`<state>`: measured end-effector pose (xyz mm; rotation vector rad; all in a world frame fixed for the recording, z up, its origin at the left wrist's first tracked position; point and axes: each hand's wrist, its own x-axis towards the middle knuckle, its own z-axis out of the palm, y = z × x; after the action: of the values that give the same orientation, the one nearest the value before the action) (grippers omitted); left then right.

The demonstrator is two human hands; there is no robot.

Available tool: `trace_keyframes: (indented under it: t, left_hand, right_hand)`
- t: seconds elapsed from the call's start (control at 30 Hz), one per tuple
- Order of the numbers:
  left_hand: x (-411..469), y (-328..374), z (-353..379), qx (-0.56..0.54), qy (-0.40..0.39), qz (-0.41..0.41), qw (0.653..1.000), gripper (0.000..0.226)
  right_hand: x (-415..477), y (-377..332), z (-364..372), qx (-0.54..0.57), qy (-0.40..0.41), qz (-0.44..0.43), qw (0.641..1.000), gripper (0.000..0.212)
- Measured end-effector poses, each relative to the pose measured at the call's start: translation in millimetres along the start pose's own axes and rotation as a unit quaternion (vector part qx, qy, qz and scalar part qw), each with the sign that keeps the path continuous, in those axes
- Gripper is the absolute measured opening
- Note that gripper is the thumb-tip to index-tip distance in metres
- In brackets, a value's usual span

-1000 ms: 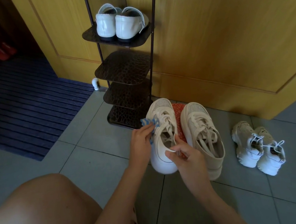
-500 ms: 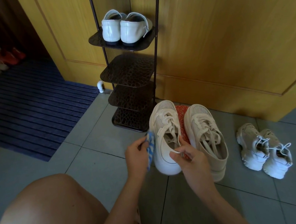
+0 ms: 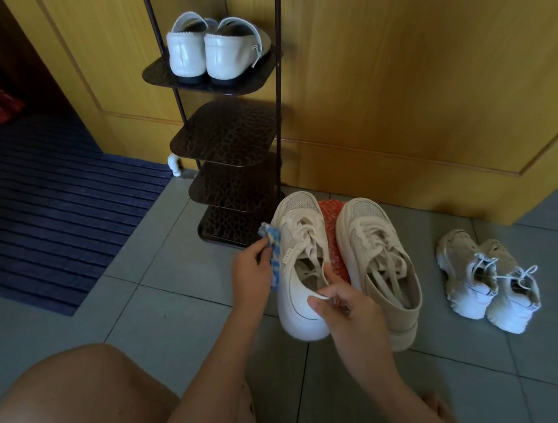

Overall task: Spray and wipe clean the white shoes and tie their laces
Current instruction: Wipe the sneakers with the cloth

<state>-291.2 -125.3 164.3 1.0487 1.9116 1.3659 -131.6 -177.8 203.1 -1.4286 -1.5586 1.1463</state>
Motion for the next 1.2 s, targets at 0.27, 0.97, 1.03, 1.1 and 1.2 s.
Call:
trace_keyframes:
  t: [0.27,0.97,1.03,1.1,1.2]
  left_hand:
    - [-42.1,-16.2,-9.4,0.001,-0.010,-0.018,1.000,0.026]
    - [-40.0,-1.1,-28.6,-0.046,0.033,-0.068,0.996,0.027]
    - [-27.5,9.0,-19.5,-0.045,0.019,-0.049,0.998,0.030]
    - [-20.5,18.1,-9.6,-0.047,-0.012,-0.034,0.998,0.031]
    - [-20.5,19.9,-4.1,-0.033,-0.027,-0.014,0.999,0.032]
  right_hand:
    - [-3.0,-6.1,1.3,-0.003,-0.011,0.001,1.000,0.014]
    - [-4.6,-6.1,0.6,0.030,-0.014,0.000,0.999,0.018]
    - [-4.4,-4.9,1.7,0.040,-0.008,-0.002,0.999,0.020]
    - [-4.0,-4.7,2.1,0.042,-0.004,-0.005,0.999,0.020]
    - [-4.5,-6.7,1.9,0.033,0.003,-0.010,0.999,0.021]
